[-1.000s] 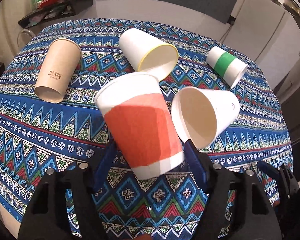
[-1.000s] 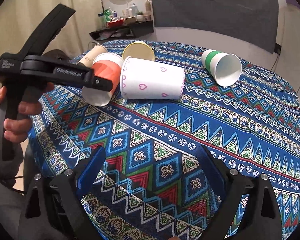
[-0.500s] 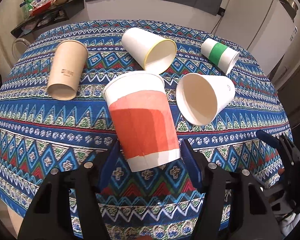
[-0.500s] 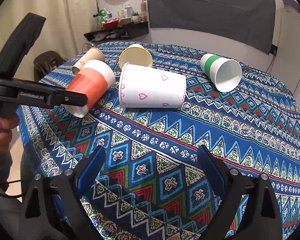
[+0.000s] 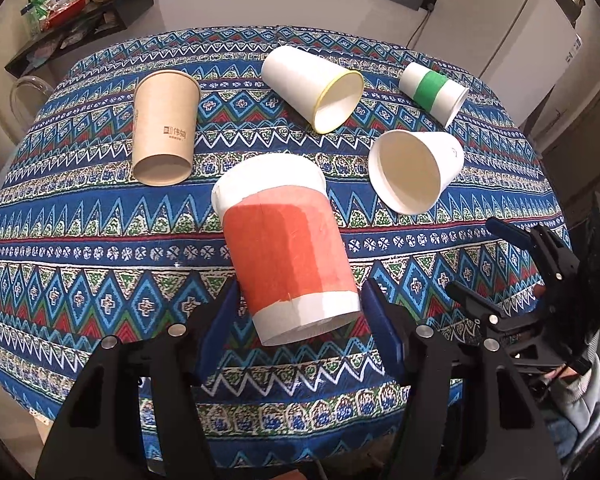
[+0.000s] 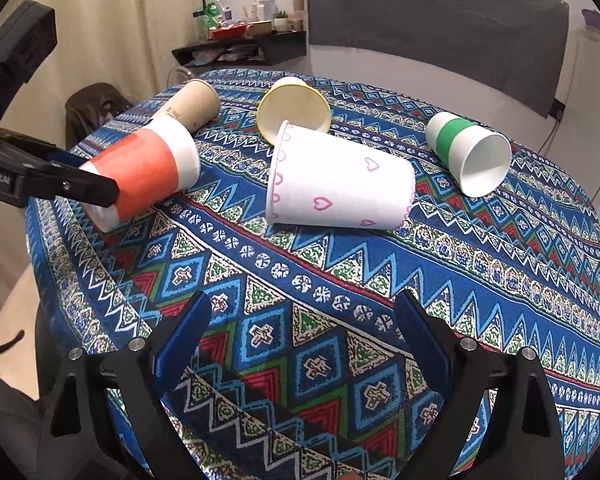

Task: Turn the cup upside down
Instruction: 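Grasp the orange-and-white cup with the left gripper while the right gripper releases it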

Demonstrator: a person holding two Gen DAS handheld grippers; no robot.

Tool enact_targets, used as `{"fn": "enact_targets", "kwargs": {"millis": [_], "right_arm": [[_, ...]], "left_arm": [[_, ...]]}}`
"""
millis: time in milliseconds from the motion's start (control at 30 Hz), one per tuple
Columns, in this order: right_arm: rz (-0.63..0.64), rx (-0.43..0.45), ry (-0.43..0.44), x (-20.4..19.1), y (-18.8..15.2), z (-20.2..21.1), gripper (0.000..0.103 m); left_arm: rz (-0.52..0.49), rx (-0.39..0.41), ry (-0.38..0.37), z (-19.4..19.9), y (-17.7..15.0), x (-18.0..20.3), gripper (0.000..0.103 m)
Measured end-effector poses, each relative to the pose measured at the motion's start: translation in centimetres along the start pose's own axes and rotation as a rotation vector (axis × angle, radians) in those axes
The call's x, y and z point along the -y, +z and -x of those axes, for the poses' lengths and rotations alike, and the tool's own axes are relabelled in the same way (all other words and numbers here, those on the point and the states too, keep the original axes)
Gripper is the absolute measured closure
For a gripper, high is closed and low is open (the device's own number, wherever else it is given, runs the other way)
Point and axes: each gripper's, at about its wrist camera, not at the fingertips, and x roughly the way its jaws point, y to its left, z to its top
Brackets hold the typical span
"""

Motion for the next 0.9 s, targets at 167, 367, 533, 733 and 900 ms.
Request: {"fn": "enact_targets", "kwargs": {"millis": [167, 367, 533, 733, 900], "right_arm": [[0.011, -0.012, -0.001, -0.4, 0.6, -0.7, 0.015], [0.016, -0.027, 0.0, -0.6, 1.1, -1.6, 0.015], [0.014, -0.036, 0.016, -0.4, 1.6, -2.1, 0.015], [0.013, -0.034, 0.03, -0.5, 2.1, -2.4, 0.015], [0.024, -0.033, 0.028, -1.0, 1.9, -2.0, 0.015]], "left_arm": [[-0.004, -0.005, 0.025, 0.7, 1.4, -1.2, 0.04], [0.006, -0.007, 0.019, 0.7, 2.6, -2.4, 0.04], [0.008, -0.028, 0.006, 0.8, 1.5, -2.7, 0.016], [0.113, -0.042, 0.027, 0.5, -0.2, -4.6, 0.008], [0.147, -0.091, -0.007, -1.3, -1.8, -4.8, 0.009]]}}
